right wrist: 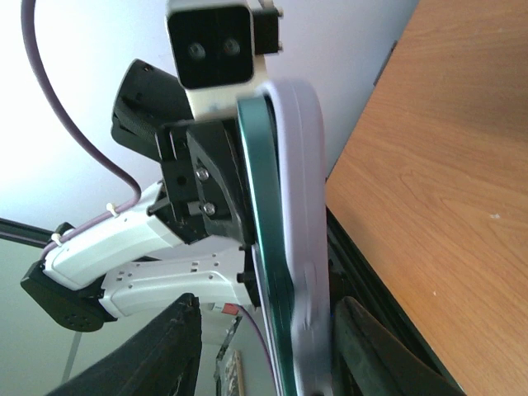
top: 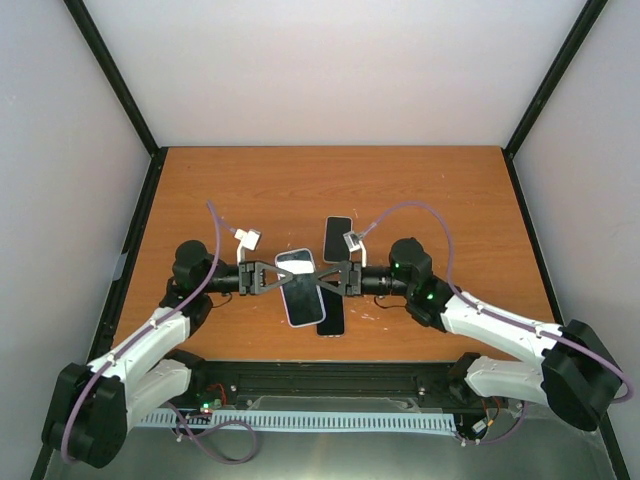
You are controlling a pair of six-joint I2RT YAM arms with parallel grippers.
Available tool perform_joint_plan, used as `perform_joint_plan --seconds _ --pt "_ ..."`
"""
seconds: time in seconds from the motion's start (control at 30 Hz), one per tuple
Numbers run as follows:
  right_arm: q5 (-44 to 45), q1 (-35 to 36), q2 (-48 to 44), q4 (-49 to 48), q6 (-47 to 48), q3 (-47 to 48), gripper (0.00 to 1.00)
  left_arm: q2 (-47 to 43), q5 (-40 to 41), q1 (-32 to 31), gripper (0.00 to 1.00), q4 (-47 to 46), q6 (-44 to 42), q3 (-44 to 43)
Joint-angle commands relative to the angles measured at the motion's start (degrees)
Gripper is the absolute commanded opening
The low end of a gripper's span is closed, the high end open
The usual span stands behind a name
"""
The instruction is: Put the phone into the phone case
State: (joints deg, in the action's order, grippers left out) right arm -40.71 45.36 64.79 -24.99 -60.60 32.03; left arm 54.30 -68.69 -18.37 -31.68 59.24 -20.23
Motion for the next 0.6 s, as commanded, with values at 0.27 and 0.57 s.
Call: perform_joint_plan --seconds 0.27,0.57 --pt "2.61 0.25 2.73 1.12 4.23 8.96 0.25 -2.16 -5.62 -1.4 0.15 7.29 -7.77 -5.03" --pt "2.1 0.23 2.92 0.01 3.46 7.89 0.03 -2.91 0.6 -1.4 0.33 15.85 -10.97 -7.4"
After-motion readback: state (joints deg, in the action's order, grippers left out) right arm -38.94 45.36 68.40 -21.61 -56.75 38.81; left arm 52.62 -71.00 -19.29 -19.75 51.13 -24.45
